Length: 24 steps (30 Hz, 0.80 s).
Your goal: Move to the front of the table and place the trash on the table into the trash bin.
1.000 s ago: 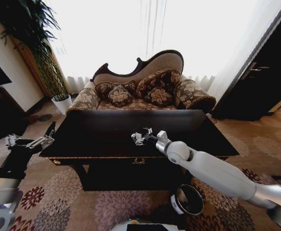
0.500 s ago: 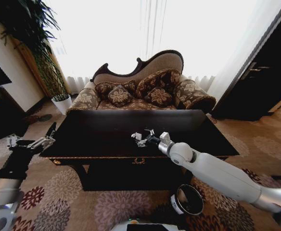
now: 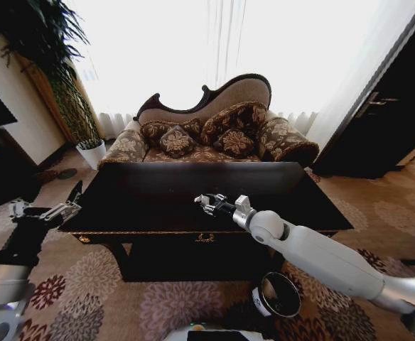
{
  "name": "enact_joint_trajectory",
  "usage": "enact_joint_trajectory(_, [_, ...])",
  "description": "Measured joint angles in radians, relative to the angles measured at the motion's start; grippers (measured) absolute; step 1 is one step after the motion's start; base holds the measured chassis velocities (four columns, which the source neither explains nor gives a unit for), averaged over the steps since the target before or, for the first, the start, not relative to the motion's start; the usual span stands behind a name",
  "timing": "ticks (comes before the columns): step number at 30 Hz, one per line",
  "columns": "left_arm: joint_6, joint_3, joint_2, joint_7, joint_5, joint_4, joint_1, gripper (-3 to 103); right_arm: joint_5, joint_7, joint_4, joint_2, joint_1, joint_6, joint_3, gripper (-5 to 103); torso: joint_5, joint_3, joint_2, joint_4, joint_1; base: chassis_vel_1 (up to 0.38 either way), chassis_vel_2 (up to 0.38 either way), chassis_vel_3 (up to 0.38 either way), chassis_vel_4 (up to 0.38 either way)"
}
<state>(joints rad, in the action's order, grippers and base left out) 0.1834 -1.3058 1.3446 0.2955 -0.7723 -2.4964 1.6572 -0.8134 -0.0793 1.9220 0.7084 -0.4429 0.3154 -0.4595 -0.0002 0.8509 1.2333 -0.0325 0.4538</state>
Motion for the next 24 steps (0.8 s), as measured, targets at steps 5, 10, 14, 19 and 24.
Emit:
enact_joint_trajectory(5, [0.0,-0.001,0.002,0.0,0.0,-0.003,0.004,100,0.0,0.008,0.002,-0.005,-0.005,-0.005,0.007,19,0.0,0.0,0.0,0.0,0.0,0.0,0.0,0.0,0.0])
enact_joint_trajectory(10, [0.0,-0.005,0.002,0.0,-0.001,-0.004,0.01,100,-0.003,0.025,0.007,-0.016,-0.022,-0.022,0.031,3,-0.0001,0.0,0.0,0.0,0.0,0.0,0.0,0.0,0.0])
enact_joint_trajectory(14, [-0.001,-0.013,-0.004,0.0,-0.007,-0.004,0.016,100,-0.011,0.039,0.017,-0.027,-0.048,-0.043,0.058,0,0.0,0.0,0.0,0.0,0.0,0.0,0.0,0.0,0.0])
enact_joint_trajectory(19, [-0.001,-0.015,-0.005,-0.001,-0.012,-0.004,0.02,100,-0.037,0.062,0.055,-0.054,-0.101,-0.084,0.113,0,0.0,0.0,0.0,0.0,0.0,0.0,0.0,0.0,0.0])
enact_joint_trajectory(24, [-0.001,-0.01,-0.005,-0.001,-0.013,-0.004,0.02,100,-0.092,0.091,0.111,-0.077,-0.158,-0.122,0.173,0,0.0,0.0,0.0,0.0,0.0,0.0,0.0,0.0,0.0])
